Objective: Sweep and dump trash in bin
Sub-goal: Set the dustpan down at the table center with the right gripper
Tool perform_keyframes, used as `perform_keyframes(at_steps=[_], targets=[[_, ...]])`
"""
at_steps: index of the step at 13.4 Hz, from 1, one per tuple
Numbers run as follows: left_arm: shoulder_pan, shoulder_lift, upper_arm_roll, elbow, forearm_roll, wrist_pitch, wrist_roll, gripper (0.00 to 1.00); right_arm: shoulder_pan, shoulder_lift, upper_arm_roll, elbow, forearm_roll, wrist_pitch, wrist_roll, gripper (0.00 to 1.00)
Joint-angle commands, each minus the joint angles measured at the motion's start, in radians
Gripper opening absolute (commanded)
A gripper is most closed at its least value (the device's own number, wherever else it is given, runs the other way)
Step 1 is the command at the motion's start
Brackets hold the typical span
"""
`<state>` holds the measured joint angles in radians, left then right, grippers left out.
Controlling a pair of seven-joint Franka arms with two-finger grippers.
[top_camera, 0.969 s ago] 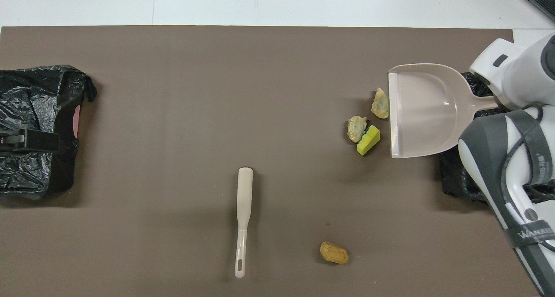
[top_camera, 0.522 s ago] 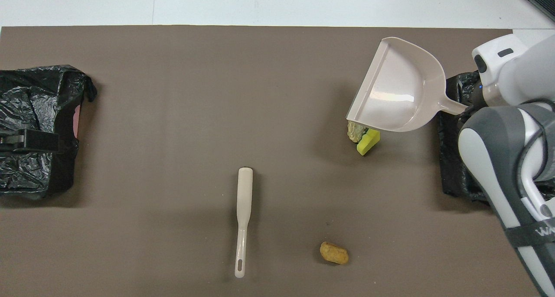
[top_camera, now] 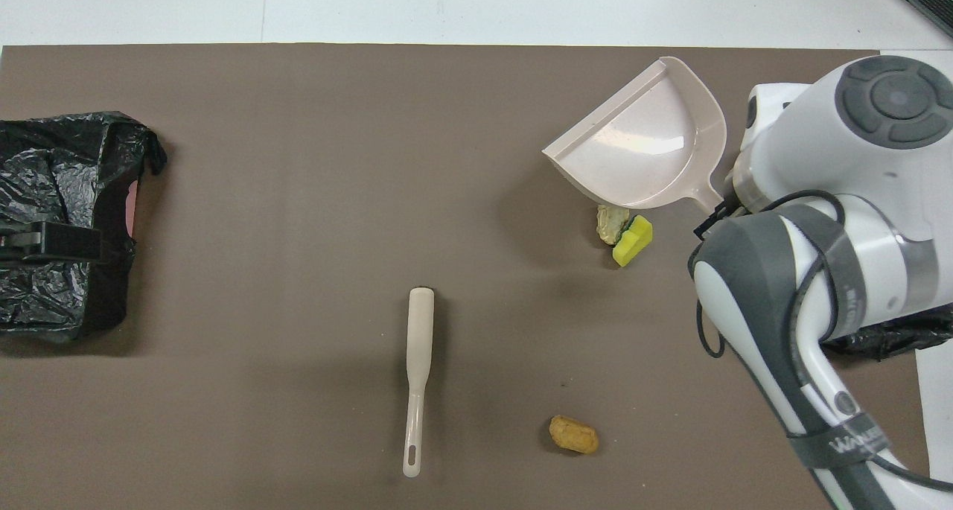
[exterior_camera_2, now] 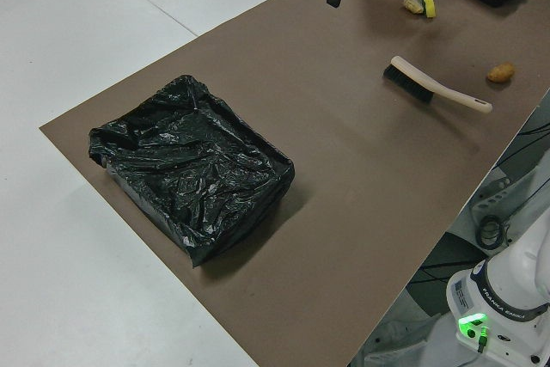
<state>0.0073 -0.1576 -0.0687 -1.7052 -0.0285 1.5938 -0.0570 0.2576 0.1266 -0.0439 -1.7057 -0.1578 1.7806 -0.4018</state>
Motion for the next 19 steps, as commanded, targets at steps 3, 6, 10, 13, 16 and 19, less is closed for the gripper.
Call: perform_keyframes(at_steps=[3,6,10,13,16,19], targets=[[0.013,-0.005,-0.005,0.013,-0.005,-0.023,0.008,1.0,0.144,0.037,0.01,0.009,0.078,0.0,0.281,0.0],[0.014,-0.005,-0.005,0.013,-0.005,-0.023,0.008,1.0,0.21,0.122,0.013,0.11,0.112,-0.003,0.496,0.0],[0.014,-0.005,-0.005,0.013,-0.005,-0.023,0.008,1.0,0.265,0.228,0.015,0.179,0.124,0.0,0.737,0.0],[0.014,-0.005,-0.005,0.013,-0.005,-0.023,0.008,1.0,0.304,0.353,0.015,0.269,0.136,0.013,0.854,0.0],[0.014,-0.005,-0.005,0.013,-0.005,-0.023,0.008,1.0,0.316,0.496,0.016,0.423,0.145,0.042,0.919,0.0],[0.013,-0.005,-0.005,0.013,-0.005,-0.023,0.008,1.0,0.321,0.559,0.016,0.466,0.181,0.071,0.949,0.0]])
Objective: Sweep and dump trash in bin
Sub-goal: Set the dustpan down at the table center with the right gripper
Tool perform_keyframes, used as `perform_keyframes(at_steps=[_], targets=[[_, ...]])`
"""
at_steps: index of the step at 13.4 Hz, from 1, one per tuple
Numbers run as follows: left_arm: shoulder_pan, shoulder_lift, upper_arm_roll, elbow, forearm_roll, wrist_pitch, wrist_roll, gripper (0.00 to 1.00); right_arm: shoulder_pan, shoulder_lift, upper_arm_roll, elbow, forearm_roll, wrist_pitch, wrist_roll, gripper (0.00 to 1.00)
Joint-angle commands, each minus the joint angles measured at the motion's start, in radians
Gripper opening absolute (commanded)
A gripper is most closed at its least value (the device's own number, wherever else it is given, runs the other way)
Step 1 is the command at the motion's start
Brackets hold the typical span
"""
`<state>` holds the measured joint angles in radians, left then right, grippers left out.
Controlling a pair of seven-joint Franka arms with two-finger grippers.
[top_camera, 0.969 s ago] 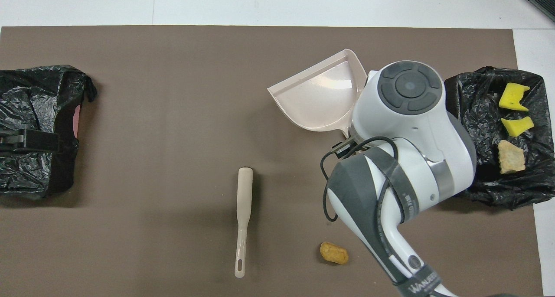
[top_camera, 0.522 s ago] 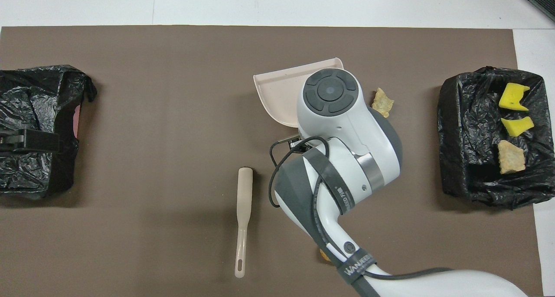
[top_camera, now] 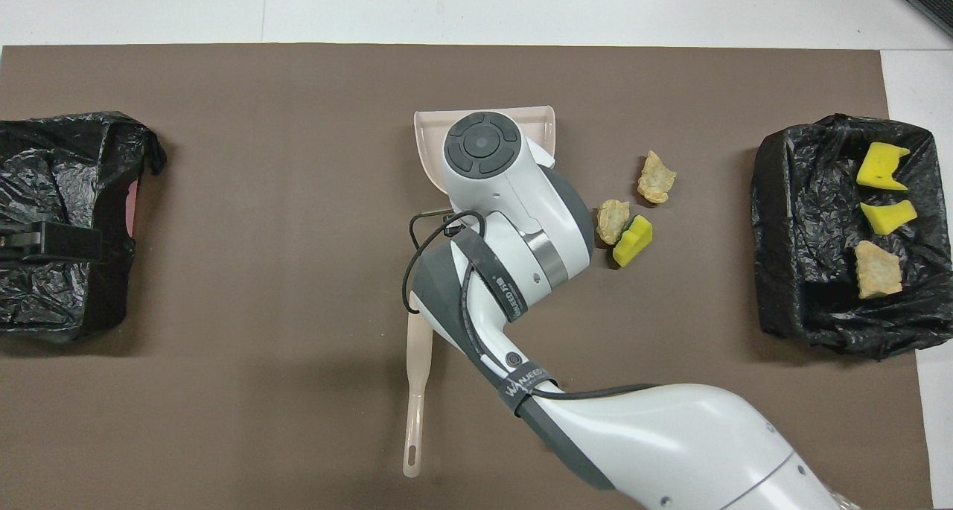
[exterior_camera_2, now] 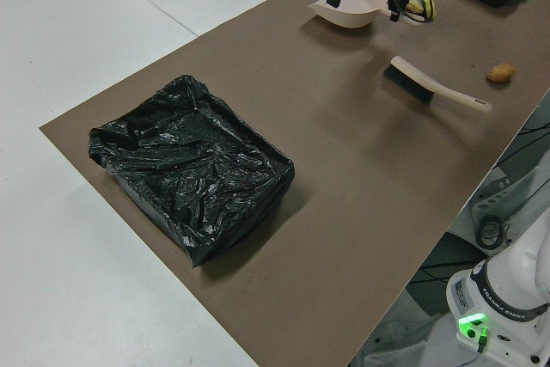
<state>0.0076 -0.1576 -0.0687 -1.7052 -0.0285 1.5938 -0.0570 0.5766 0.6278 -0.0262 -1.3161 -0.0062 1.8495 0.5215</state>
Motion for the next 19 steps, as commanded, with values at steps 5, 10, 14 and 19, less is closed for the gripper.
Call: perform_keyframes(at_steps=[5,10,14,19], targets=[[0.014,-0.005,-0.005,0.013,-0.005,-0.023,0.008,1.0,0.02,0.061,-0.003,0.057,0.015,0.065,0.022,0.99],[0.014,-0.005,-0.005,0.013,-0.005,-0.023,0.008,1.0,0.022,0.012,-0.009,0.031,-0.001,0.103,0.025,1.0],[0.014,-0.005,-0.005,0.013,-0.005,-0.023,0.008,1.0,0.067,-0.062,-0.014,-0.046,0.0,0.083,0.049,1.0],[0.006,-0.007,-0.006,0.012,-0.005,-0.035,0.008,1.0,0.127,-0.193,-0.003,-0.202,0.009,0.074,0.182,1.0]])
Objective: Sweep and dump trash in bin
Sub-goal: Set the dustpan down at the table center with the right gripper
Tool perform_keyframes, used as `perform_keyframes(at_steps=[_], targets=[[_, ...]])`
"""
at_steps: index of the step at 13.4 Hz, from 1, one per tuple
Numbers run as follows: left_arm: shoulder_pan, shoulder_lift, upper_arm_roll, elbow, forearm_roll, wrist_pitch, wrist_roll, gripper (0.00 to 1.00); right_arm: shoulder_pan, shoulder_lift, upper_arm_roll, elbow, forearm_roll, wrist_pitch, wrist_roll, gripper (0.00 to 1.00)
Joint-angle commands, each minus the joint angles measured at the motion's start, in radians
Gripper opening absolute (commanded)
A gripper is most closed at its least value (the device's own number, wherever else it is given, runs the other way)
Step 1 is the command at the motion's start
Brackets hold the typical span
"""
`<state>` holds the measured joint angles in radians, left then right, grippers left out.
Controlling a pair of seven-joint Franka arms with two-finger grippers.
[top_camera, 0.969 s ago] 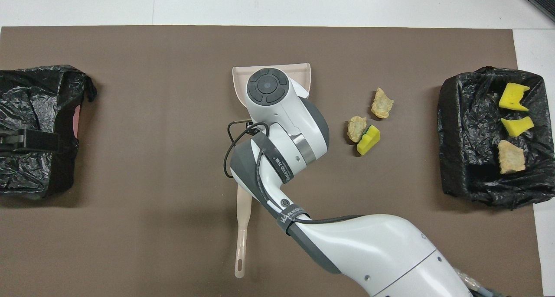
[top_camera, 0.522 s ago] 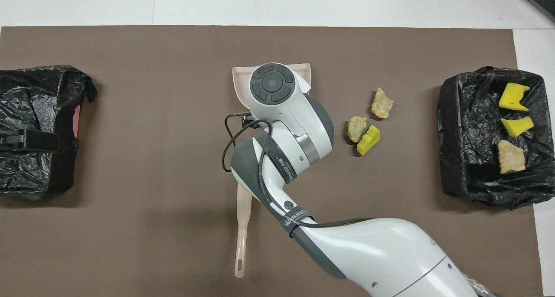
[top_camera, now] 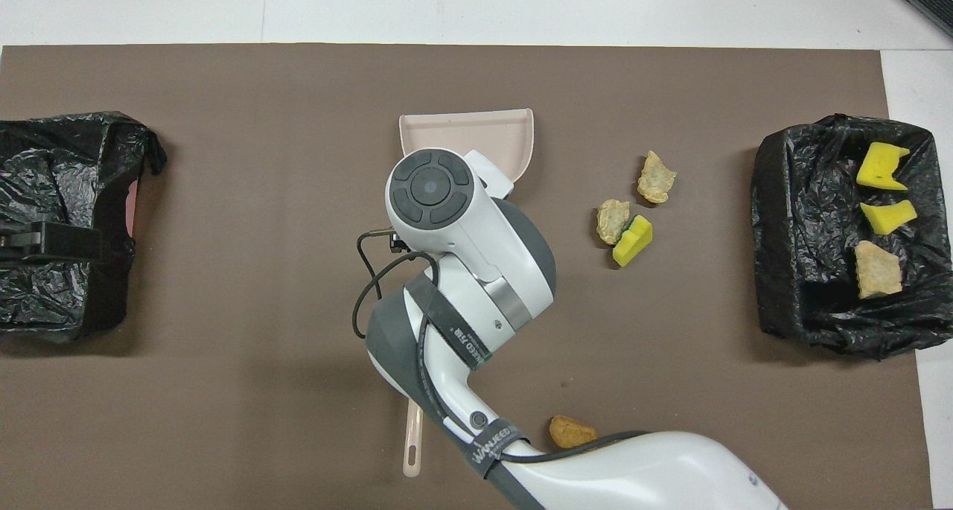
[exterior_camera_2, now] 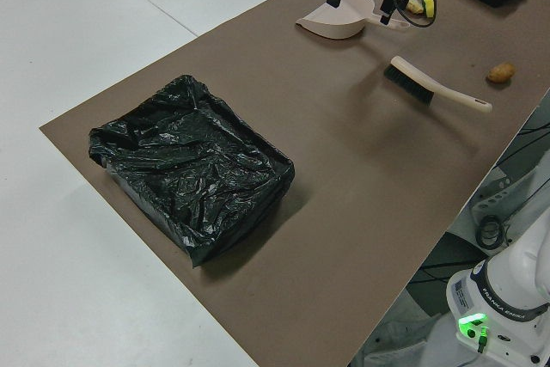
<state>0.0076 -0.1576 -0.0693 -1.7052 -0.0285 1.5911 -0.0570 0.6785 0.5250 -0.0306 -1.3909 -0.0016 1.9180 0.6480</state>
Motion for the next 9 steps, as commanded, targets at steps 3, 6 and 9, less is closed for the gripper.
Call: perform_keyframes(at_steps=[3,6,9], targets=[[-0.003,-0.003,-0.017,0.015,-0.007,-0.019,0.005,1.0,0.102,-0.166,0.001,-0.245,0.017,0.016,0.191,1.0],[-0.024,0.039,-0.049,0.021,-0.013,0.116,-0.003,1.0,0.164,-0.249,0.001,-0.39,0.093,0.039,0.197,1.0],[-0.089,0.18,-0.076,0.102,-0.007,0.216,-0.044,1.0,0.229,-0.307,0.003,-0.583,0.13,0.194,0.209,1.0]])
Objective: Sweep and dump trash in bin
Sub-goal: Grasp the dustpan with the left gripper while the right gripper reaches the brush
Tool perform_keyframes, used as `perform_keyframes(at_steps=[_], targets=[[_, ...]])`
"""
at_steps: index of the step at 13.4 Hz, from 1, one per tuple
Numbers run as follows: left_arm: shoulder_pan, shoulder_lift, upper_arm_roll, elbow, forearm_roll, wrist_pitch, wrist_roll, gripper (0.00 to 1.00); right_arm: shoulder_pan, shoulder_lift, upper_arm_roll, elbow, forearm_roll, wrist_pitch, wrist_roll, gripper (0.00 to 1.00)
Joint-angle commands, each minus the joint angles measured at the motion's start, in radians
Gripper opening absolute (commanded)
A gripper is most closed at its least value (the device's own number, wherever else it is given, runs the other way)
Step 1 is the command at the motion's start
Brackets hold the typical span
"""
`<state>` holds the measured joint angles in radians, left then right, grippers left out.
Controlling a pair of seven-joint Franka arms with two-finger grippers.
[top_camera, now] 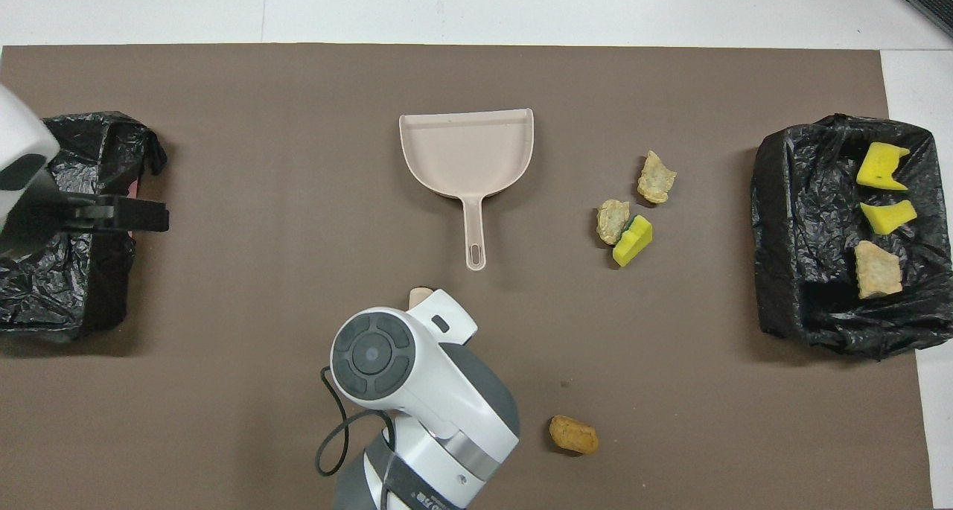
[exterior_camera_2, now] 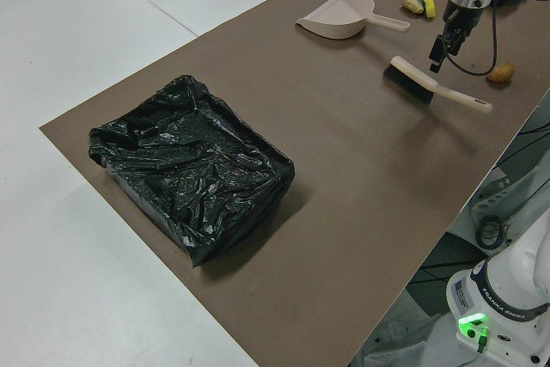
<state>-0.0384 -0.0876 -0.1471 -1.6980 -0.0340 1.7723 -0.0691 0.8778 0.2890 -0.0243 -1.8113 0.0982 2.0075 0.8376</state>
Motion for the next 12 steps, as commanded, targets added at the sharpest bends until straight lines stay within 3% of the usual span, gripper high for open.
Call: perform_keyframes(at_steps=[1,3,5,7,9,12], targets=[[-0.075,0.181,0.0,0.15,0.0,0.061,-0.056,1.0,0.043,-0.076,-0.003,-0.202,0.05,0.144,0.018,1.0],[-0.132,0.276,0.0,0.23,0.0,0.082,-0.107,1.0,0.052,-0.083,-0.003,-0.217,0.071,0.151,0.011,1.0],[-0.219,0.336,0.001,0.238,0.005,0.149,-0.177,1.0,0.052,-0.083,-0.005,-0.212,0.106,0.137,0.014,0.84],[-0.274,0.409,0.001,0.241,0.008,0.231,-0.273,1.0,0.052,-0.08,-0.005,-0.2,0.106,0.108,0.008,0.8],[-0.329,0.483,0.0,0.245,0.008,0.321,-0.319,1.0,0.052,-0.079,-0.005,-0.194,0.106,0.106,0.002,0.53],[-0.366,0.548,-0.003,0.235,-0.001,0.406,-0.325,1.0,0.05,-0.074,-0.005,-0.18,0.106,0.105,0.005,0.0]])
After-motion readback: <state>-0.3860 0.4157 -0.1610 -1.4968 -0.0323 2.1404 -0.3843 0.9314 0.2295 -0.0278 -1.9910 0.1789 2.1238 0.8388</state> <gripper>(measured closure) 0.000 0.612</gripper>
